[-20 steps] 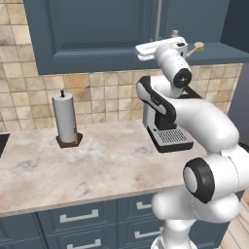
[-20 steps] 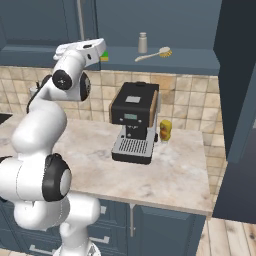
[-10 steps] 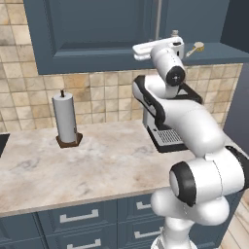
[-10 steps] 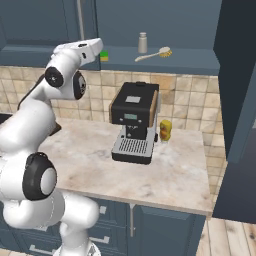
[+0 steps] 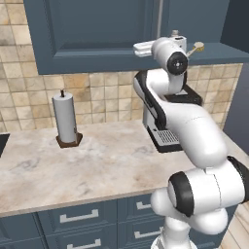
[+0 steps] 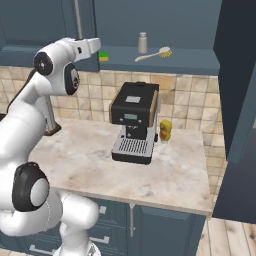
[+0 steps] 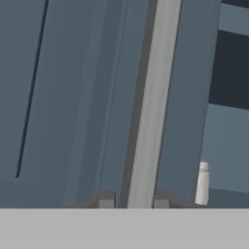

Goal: Pick the sponge and dish brush from the cabinet and place them on the counter.

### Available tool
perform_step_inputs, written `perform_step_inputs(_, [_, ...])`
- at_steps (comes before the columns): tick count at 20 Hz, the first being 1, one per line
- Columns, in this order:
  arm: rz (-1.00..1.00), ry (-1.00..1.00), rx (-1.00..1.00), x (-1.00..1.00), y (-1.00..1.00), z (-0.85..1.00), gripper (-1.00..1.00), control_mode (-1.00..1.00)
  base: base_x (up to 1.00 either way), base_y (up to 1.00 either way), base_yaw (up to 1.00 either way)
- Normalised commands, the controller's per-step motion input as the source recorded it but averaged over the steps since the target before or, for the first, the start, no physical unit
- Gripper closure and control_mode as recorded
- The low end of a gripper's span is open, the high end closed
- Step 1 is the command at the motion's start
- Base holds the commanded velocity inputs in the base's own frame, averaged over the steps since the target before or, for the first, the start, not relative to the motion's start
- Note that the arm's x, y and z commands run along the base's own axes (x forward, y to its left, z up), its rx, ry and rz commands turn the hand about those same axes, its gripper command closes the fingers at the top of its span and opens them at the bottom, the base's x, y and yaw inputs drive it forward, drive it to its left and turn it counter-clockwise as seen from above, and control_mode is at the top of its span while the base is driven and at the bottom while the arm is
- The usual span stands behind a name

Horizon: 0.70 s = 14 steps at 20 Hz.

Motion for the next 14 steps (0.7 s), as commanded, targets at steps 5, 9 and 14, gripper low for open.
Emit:
perform_step_inputs(5, [0.00,0.06,0.00,-0.45,0.00,0.04,1.00,-1.00,0.00,0.00,0.00])
perform_step_inputs(9, [0.00,0.00,0.01,-0.54,-0.01,0.00,1.00,-1.00,0.00,0.00,0.00])
perform_step_inputs(14, [0.00,0.00,0.00,-0.62,0.00,0.00,1.00,-1.00,0.00,0.00,0.00])
